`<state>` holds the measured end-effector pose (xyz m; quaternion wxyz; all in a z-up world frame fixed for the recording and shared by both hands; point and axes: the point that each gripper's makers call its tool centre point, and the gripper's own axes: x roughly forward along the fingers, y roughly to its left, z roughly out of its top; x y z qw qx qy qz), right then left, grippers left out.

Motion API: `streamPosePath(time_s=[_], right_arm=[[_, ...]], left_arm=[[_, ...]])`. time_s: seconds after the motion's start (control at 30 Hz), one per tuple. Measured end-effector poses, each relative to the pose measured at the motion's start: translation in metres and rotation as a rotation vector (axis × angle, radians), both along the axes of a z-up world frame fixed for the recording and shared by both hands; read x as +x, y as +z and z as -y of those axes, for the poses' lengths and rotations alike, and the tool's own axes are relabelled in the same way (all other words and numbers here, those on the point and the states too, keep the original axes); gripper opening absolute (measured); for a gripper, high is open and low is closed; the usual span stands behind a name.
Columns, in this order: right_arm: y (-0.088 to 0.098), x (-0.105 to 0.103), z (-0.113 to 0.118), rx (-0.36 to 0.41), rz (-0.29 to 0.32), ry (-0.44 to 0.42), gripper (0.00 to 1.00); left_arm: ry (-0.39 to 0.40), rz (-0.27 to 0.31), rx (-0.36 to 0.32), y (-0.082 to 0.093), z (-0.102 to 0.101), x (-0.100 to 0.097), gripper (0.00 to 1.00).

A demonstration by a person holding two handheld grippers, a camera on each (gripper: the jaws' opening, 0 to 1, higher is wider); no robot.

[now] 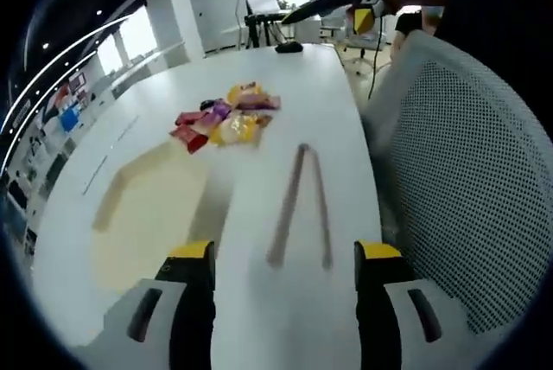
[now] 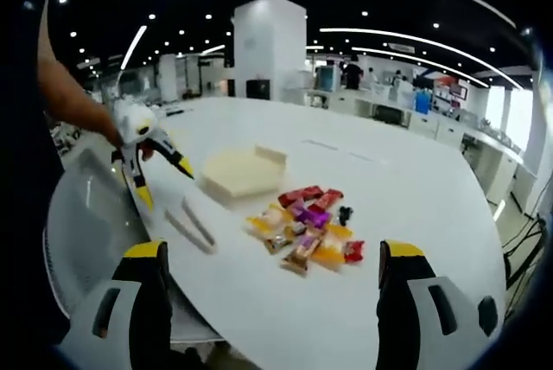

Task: Place the target food into the container with the food tongs after gripping and lifting it, then release it inside without dropping or visibly crushing the food.

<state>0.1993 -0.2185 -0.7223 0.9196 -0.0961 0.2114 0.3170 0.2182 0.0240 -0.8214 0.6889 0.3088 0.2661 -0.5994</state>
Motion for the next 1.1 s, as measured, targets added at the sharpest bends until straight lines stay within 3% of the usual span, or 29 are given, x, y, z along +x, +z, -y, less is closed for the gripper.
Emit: streamPosePath(time_s=[0.3, 0.53, 0.6, 0.8, 1.1], right_arm=[[-0.001, -0.004, -0.005, 0.017, -0.005, 0.005, 0.99], [-0.003, -0.004, -0.005, 0.014, -0.015, 0.004, 0.99], [-0.002, -0.003, -0.005, 0.015, -0.014, 0.002, 0.99], [0.000, -0.006, -0.007, 0.012, -0.018, 0.010, 0.99], [-0.004, -0.008, -0.010, 0.013, -0.033, 0.014, 0.99]], left_arm=[[-0.043, -0.035, 0.025, -0.014, 0.008, 0.000, 0.42], [-0.093, -0.043, 0.046, -0.022, 0.015, -0.006, 0.38], [-0.112, -0.038, 0.078, -0.028, 0.013, -0.007, 0.35], [-0.084, -0.069, 0.072, -0.031, 0.013, -0.007, 0.30], [-0.030, -0.049, 0.062, -0.031, 0.013, 0.000, 0.15]])
